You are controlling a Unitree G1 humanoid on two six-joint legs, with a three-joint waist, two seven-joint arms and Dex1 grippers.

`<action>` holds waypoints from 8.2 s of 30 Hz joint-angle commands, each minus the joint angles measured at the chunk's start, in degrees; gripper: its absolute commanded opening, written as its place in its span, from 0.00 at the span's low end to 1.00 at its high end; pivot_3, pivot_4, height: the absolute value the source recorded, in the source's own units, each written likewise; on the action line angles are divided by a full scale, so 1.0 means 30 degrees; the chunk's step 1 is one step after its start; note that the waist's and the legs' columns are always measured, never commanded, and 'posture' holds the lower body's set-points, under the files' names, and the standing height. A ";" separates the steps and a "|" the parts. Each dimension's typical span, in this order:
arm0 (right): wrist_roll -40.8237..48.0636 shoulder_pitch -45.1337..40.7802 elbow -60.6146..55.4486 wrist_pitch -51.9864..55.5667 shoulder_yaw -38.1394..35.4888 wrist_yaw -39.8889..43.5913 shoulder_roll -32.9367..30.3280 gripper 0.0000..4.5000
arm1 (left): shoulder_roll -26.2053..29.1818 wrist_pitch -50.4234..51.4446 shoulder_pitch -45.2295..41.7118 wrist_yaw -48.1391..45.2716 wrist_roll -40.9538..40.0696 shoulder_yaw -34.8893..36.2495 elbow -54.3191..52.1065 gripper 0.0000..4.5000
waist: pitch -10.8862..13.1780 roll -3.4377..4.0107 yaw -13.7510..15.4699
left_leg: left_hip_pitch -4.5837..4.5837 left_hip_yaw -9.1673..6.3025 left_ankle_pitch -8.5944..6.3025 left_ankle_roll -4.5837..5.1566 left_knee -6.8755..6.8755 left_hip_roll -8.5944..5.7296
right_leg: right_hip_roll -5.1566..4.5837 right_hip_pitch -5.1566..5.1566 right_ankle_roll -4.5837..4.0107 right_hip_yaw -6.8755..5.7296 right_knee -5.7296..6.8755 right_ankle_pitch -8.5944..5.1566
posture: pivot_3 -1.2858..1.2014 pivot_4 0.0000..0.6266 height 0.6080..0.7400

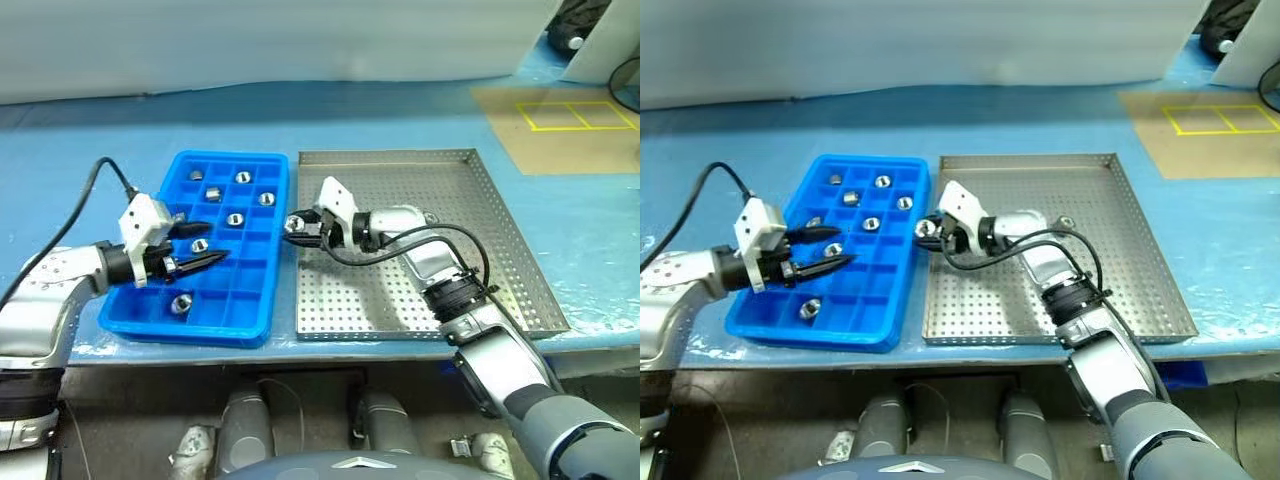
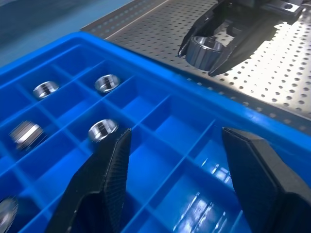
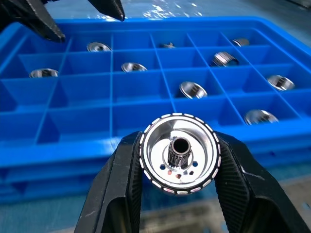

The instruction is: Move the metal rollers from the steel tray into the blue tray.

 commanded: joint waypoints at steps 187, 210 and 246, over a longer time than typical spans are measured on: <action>-0.1819 -0.1872 0.3981 -0.2535 -0.0931 -0.1753 0.3417 0.73 | 0.0269 0.1440 -0.0396 0.1409 -0.1566 -0.0816 -0.2362 0.69 | 0.0010 -0.0015 0.0842 | 0.0004 -0.0036 0.0061 -0.0105 -0.0179 -0.0001 | 0.0013 -0.0039 -0.0049 -0.0043 -0.0022 -0.0035 | 0.57 0.24 1.00; -0.1562 0.2783 -0.4385 0.2455 -0.5060 -0.6590 -0.2026 0.79 | -0.5523 -0.4485 -1.1533 -0.4219 0.1994 -0.8315 1.0621 0.69 | -0.0004 -0.0038 -0.0841 | 0.0034 -0.0022 0.0129 -0.0201 -0.0085 -0.0022 | 0.0024 0.0022 -0.0025 0.0013 0.0021 -0.0010 | 0.35 0.24 1.00; -0.1978 0.2921 0.5646 -0.0763 -0.7215 -1.1409 -0.2807 0.75 | -0.8226 -0.6993 -1.3376 -0.5995 0.3787 -0.8136 1.4846 0.69 | -0.0006 -0.0036 -0.2589 | 0.0127 0.0028 -0.0094 0.0161 0.0281 -0.0043 | -0.0007 0.0292 -0.0018 0.0057 -0.0030 0.0013 | 0.34 0.24 1.00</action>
